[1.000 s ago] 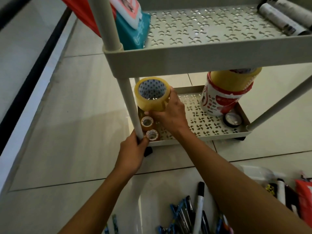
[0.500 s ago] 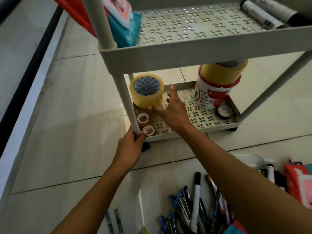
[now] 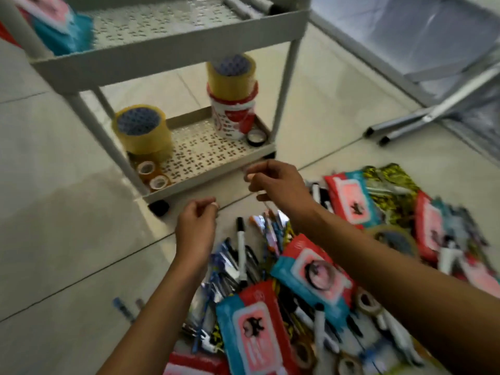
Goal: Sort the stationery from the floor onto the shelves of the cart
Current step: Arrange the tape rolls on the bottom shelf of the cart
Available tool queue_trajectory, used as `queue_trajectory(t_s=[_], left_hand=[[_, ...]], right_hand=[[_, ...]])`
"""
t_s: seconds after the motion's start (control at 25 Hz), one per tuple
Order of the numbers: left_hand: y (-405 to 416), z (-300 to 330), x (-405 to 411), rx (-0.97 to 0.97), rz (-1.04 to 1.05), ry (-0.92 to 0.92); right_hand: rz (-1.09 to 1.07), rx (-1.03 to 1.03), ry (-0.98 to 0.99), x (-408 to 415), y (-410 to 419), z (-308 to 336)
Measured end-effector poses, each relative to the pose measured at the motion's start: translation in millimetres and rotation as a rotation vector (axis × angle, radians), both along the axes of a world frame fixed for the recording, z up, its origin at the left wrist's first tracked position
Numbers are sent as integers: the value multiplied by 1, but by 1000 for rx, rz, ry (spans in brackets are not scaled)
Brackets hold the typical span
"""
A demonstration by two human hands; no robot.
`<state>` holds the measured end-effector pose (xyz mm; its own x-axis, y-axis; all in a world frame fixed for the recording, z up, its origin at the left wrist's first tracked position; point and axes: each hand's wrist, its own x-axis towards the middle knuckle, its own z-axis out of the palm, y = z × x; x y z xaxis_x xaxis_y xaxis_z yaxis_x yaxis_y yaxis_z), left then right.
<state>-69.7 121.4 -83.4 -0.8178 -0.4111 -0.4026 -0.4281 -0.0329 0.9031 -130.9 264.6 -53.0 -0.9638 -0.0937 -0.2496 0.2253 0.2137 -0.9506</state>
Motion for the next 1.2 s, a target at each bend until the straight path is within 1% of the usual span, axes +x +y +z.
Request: queue_trajectory(t_s=[0.16, 0.24, 0.28, 0.36, 0.44, 0.6, 0.76, 0.84, 0.88, 0.96, 1.04, 1.12, 1.2], left_hand=[[77, 21, -6, 2, -312, 77], [118, 30, -5, -57, -531, 102], [138, 34, -2, -110, -633, 119], [168, 36, 0, -221, -768, 160], [198, 33, -3, -346, -857, 175], [237, 8, -7, -598, -1012, 153], [248, -9, -6, -814, -1068, 151], [250, -12, -7, -831, -1065, 144], [250, -9, -5, -810, -1058, 143], [252, -4, -1, -752, -1043, 153], [252, 2, 3, -713, -1034, 175], [252, 7, 8, -697, -1021, 190], [253, 10, 15, -666, -999, 187]], right_hand=[[-132, 47, 18, 45, 75, 24], [-225, 97, 34, 65, 117, 33], [-276, 107, 34, 75, 137, 35], [-377, 119, 15, 94, 171, 32], [-470, 150, 5, 112, 206, 23], [-568, 248, -64, 150, 260, -6], [-640, 280, -128, 172, 290, -22], [-663, 250, -142, 180, 301, -25], [-665, 281, -129, 184, 306, -25], [-630, 439, -106, 195, 319, -23], [-520, 669, -149, 209, 335, -22], [-337, 867, -286, 224, 346, -27], [-205, 940, -419, 235, 347, -36]])
